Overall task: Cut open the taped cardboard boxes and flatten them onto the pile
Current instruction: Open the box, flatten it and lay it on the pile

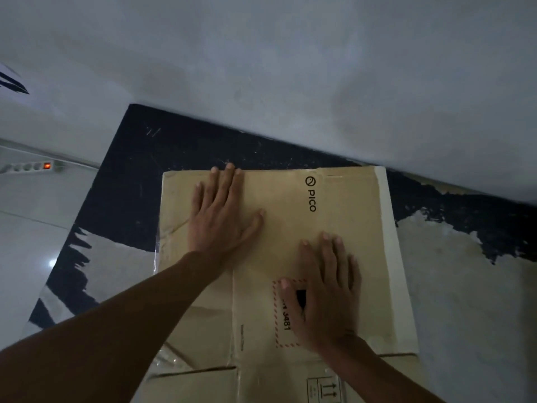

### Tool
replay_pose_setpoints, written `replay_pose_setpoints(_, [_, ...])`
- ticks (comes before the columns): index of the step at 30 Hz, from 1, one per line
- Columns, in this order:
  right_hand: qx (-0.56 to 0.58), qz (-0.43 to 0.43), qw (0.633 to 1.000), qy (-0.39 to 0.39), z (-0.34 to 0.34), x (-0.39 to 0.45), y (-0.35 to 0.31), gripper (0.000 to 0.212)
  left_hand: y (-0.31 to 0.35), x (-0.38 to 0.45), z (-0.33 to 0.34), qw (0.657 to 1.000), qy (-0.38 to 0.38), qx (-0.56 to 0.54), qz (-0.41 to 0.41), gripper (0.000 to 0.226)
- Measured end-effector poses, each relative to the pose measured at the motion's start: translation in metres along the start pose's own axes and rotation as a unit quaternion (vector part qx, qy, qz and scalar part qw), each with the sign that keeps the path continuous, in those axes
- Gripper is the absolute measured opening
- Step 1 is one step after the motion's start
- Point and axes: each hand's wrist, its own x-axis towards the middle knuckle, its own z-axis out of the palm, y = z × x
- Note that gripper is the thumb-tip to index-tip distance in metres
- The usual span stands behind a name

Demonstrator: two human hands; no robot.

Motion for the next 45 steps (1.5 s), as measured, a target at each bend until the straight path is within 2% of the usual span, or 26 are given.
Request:
replay_pose_setpoints(2, [0.011, 0.013, 1.0, 0.017, -0.012, 0.021, -0.004, 0.062, -0.001, -0.001, 0.001, 1.0, 0.006, -0.005, 0.003, 0.084])
replay_pose_setpoints(4, [0.039, 0.027, 0.999, 0.019, -0.023, 0.062, -0.011, 0.066, -0.002, 0.001, 0.001, 1.0, 0.007, 0.001, 0.003, 0.084])
replay_pose_setpoints(6, [0.042, -0.013, 0.999, -0.019, -0.028, 0.107, -0.02, 0.078, -0.002, 0.001, 0.001, 1.0, 0.003, 0.009, 0.008, 0.085])
replay_pose_setpoints(8, [0.023, -0.053, 0.997, -0.048, -0.023, 0.135, -0.027, 0.074, -0.002, 0.001, 0.0, 1.0, -0.003, 0.008, 0.011, 0.082])
replay_pose_setpoints(13, [-0.024, -0.056, 0.998, -0.028, -0.009, 0.139, -0.024, 0.065, 0.0, 0.005, -0.002, 0.999, -0.016, -0.044, 0.001, 0.073])
replay_pose_setpoints(16, [-0.029, -0.05, 0.998, -0.036, -0.01, 0.139, -0.025, 0.066, -0.01, 0.007, -0.013, 0.996, -0.066, -0.052, 0.014, 0.086])
replay_pose_setpoints(19, [-0.032, -0.053, 0.996, -0.062, -0.015, 0.141, -0.028, 0.069, -0.031, 0.002, -0.027, 0.995, -0.063, -0.023, -0.079, 0.118])
replay_pose_setpoints(22, [-0.03, -0.054, 0.994, -0.095, -0.024, 0.138, -0.02, 0.076, -0.038, -0.002, -0.03, 0.992, -0.068, -0.017, -0.105, 0.129])
replay_pose_setpoints(25, [-0.006, 0.074, 0.991, -0.108, -0.032, 0.126, 0.008, 0.107, -0.037, -0.003, -0.028, 0.994, -0.056, -0.014, -0.091, 0.128])
replay_pose_setpoints(27, [-0.008, 0.119, 0.987, -0.104, -0.035, 0.118, 0.023, 0.118, -0.038, -0.004, -0.027, 0.996, -0.048, -0.006, -0.081, 0.126])
replay_pose_setpoints(31, [-0.007, 0.105, 0.991, -0.084, -0.032, 0.117, 0.026, 0.117, -0.034, -0.006, -0.029, 0.997, -0.026, 0.006, -0.075, 0.116])
replay_pose_setpoints(36, [-0.021, 0.097, 0.991, -0.093, -0.032, 0.117, 0.027, 0.113, -0.001, -0.074, -0.007, 0.997, -0.022, -0.057, -0.053, 0.079])
replay_pose_setpoints(40, [-0.033, 0.098, 0.989, -0.102, -0.034, 0.118, 0.026, 0.114, 0.001, -0.141, 0.004, 0.999, -0.024, -0.034, -0.025, 0.082])
replay_pose_setpoints(45, [-0.029, 0.091, 0.991, -0.095, -0.03, 0.118, 0.028, 0.112, 0.001, -0.14, 0.004, 0.999, -0.014, -0.027, -0.026, 0.082])
